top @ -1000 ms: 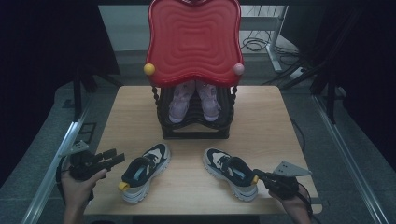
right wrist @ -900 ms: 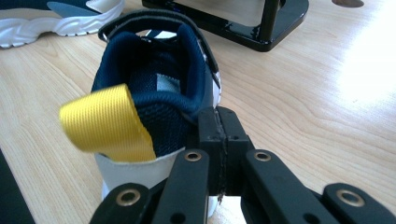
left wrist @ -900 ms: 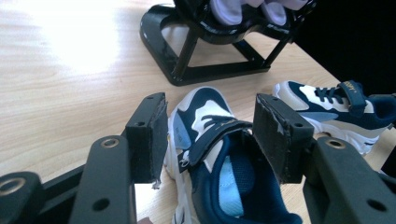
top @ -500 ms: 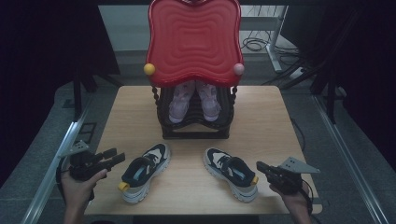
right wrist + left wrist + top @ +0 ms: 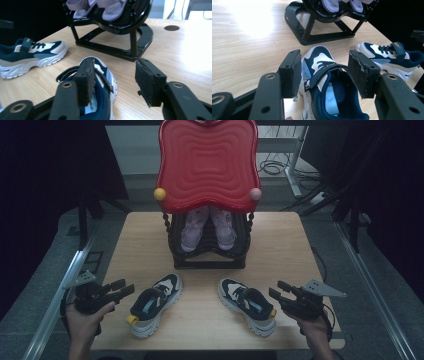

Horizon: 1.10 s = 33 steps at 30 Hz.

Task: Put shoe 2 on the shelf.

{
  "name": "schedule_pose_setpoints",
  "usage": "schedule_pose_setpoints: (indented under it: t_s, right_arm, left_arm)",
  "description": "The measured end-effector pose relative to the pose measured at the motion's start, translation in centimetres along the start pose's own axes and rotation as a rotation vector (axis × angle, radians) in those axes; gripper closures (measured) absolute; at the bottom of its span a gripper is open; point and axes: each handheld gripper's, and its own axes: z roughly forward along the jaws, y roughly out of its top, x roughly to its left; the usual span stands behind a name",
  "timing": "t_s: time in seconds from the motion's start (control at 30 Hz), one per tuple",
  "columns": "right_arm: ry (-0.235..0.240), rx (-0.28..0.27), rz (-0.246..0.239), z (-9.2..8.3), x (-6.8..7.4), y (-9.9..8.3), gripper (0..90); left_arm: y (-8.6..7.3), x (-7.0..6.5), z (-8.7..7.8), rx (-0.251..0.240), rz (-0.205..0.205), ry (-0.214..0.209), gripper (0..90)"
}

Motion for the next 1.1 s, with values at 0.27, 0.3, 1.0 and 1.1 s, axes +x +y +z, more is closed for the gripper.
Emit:
schedule_pose_setpoints:
  t_s: [0.27,0.3,1.0,1.1]
  right_arm:
    - [-0.004,0.025,-0.031,0.3,0.5,0.5,46.4]
    - [-0.005,0.029,-0.033,0.5,0.5,0.6,46.2]
    - [0.011,0.068,-0.071,2.7,1.2,0.9,46.5]
    - [0.016,0.076,-0.066,3.0,1.2,0.8,46.5]
  left_arm:
    - [-0.4,-0.6,1.7,0.057,0.008,-0.041,44.3]
    - [-0.4,-0.8,2.1,0.067,0.011,-0.045,44.2]
    - [-1.9,-0.5,4.7,0.187,0.008,0.003,44.4]
    - [-2.0,-0.2,5.0,0.21,0.007,0.01,46.3]
